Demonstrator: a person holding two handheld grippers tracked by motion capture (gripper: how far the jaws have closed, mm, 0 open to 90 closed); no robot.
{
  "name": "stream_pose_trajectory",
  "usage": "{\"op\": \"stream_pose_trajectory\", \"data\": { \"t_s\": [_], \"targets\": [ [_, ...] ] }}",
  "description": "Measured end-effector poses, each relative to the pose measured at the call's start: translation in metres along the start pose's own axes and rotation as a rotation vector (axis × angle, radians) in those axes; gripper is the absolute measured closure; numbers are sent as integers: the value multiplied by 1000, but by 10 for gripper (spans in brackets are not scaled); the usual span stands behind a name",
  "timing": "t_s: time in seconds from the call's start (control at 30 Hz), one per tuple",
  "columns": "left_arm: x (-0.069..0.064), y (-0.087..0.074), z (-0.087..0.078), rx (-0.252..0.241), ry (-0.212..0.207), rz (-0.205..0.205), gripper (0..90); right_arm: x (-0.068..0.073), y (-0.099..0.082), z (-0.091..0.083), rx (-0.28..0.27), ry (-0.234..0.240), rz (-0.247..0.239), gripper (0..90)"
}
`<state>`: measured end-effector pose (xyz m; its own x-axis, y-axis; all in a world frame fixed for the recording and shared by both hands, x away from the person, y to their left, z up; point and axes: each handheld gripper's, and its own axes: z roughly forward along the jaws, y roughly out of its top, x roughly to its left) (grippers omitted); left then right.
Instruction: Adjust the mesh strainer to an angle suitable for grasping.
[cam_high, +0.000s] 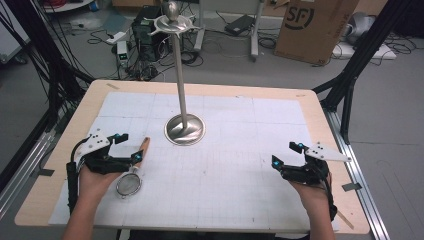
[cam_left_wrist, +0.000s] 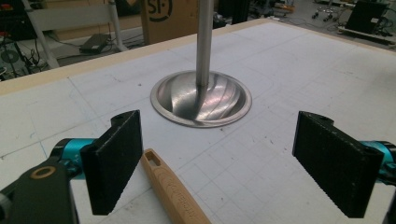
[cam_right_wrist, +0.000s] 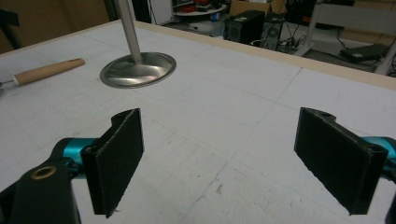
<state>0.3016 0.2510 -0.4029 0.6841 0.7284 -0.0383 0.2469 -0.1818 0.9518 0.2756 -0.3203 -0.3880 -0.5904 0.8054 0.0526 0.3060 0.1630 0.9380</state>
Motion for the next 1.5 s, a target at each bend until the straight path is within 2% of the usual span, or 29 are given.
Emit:
{"op": "stream_pose_trajectory", "data": {
  "t_s": [0.33,0.47,0.57,0.6,0.67,0.73,0.83,0.9,0.93,1.03,1.13,1.17,1.33,1.5],
  "targets": [
    [0,-1,0,23,11,0,168,4,0,0,17,1,-6,147],
    [2,-1,1,49,23,-6,168,5,0,1,18,2,-13,147],
    [3,-4,4,89,42,3,169,5,-2,2,25,2,-4,147],
    [3,-4,4,89,42,3,169,4,-3,2,27,0,-6,147],
    [4,-7,8,134,59,9,170,4,-3,3,31,0,-5,147],
    [4,-8,9,148,64,9,171,4,-3,3,29,1,-5,147],
    [6,-14,15,217,72,-19,174,4,-4,3,34,-1,-8,147],
    [6,-15,16,233,76,-29,181,4,-5,3,39,-4,-8,148],
    [7,-17,18,263,85,-37,185,4,-5,3,41,-4,-3,148],
    [8,-20,20,304,83,-52,195,4,-5,4,40,-3,-12,148],
    [8,-21,21,324,76,-51,248,5,-5,5,44,-2,-10,148],
    [7,-22,23,352,72,-53,256,5,-6,5,45,0,-9,148],
    [5,-25,26,421,41,-43,375,5,-6,6,51,0,-9,148],
    [4,-27,28,453,25,-43,466,5,-6,6,53,-1,-11,148]
  ]
}}
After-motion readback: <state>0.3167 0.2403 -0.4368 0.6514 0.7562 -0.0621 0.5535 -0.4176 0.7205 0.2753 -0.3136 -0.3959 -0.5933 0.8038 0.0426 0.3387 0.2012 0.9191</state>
